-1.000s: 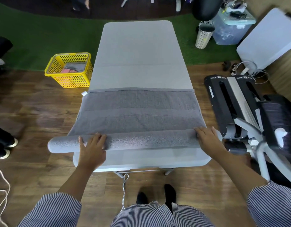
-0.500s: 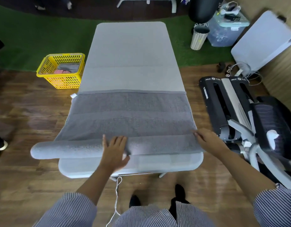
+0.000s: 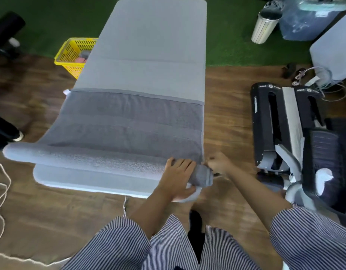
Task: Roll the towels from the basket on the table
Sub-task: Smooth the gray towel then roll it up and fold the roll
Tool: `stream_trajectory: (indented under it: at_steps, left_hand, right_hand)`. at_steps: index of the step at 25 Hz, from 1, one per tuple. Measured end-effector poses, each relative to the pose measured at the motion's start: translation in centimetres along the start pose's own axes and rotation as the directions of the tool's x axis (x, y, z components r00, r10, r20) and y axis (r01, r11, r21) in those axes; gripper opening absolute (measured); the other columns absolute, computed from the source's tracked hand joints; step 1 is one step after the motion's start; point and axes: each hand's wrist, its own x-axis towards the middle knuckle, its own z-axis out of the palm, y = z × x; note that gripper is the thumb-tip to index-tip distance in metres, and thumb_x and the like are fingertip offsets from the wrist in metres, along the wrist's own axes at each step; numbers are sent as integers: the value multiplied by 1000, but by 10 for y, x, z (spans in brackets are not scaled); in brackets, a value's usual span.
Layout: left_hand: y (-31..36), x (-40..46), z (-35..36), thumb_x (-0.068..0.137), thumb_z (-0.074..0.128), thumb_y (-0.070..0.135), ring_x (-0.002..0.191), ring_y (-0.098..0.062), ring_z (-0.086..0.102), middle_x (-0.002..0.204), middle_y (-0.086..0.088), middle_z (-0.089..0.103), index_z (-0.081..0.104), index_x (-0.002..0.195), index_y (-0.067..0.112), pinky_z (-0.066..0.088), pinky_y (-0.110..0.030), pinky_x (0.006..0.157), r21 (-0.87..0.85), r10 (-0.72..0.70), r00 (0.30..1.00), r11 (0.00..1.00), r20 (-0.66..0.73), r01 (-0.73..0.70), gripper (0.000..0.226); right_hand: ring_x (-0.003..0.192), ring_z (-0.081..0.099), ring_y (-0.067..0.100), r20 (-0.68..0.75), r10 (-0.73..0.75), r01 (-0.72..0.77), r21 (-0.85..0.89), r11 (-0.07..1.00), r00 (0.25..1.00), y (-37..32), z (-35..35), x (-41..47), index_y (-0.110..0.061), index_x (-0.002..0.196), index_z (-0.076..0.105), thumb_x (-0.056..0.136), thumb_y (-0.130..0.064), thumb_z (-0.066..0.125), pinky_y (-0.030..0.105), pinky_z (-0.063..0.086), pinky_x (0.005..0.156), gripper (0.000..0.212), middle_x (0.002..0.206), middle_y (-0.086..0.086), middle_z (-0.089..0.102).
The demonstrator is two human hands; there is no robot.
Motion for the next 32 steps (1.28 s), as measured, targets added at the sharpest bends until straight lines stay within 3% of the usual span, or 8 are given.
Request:
stream_trajectory:
  at_steps: [3,7,13,17,21,25,28,32]
  left_hand:
    - [4,6,-9,64,48,58,76,-17,59,88,8,63,62,112,26,25,-36,78,53,-64,998,996,-17,65,59]
    - [4,15,-5,60,45,71,62,-14,60,68,12,61,69,89,33,22,-34,73,61,-61,997,996,44,59,53]
    - [0,27,7,70,35,76,56,-15,58,63,10,57,72,82,35,20,-33,69,120,-22,995,993,96,11,57]
    - [-3,25,7,80,30,68,69,-20,60,76,4,60,68,93,25,20,-35,73,113,-20,996,994,91,9,59]
    - [-14,12,-4,88,31,66,82,-18,60,92,6,61,60,107,23,26,-38,80,81,3,1000,997,3,-4,55]
    - [-68,-32,-13,95,25,62,100,-22,59,116,-3,61,55,117,17,31,-40,91,108,23,997,994,-74,-15,59]
    - [-141,-79,-26,97,32,54,101,-28,54,111,-14,61,52,102,11,34,-41,89,114,-10,978,993,-206,34,48]
    - [-241,-130,-57,100,31,46,92,-32,58,104,-12,59,55,104,15,38,-42,83,173,-28,979,983,-201,64,40]
  right_hand:
    - [52,50,19,10,44,-44,48,998,999,11,-20,6,-7,64,44,89,2,50,28,46,46,27,66,12,49]
    - [68,59,27,-34,4,-6,-50,999,999,30,-36,11,-8,65,48,88,-4,56,31,56,55,24,78,16,56]
    - [69,58,24,-63,-204,192,-167,967,977,35,-34,7,-4,74,50,87,-9,53,33,51,65,15,79,14,61]
    - [79,55,16,34,-555,539,-293,790,831,28,-31,-18,-6,90,58,86,-12,52,24,41,68,10,89,6,59]
    - [90,49,13,188,-691,687,-448,572,698,30,-12,-31,-9,106,54,82,-29,56,24,40,79,31,102,1,51]
    - [89,51,22,183,-732,667,-594,449,656,35,2,-30,-6,105,56,80,-39,43,28,43,76,43,103,8,51]
    - [82,53,25,42,-784,597,-675,435,619,30,11,-26,-7,91,59,76,-34,43,29,45,69,35,97,9,52]
    - [79,58,27,-74,-770,492,-730,474,633,17,31,-26,-11,98,59,70,-26,42,32,48,67,36,96,8,58]
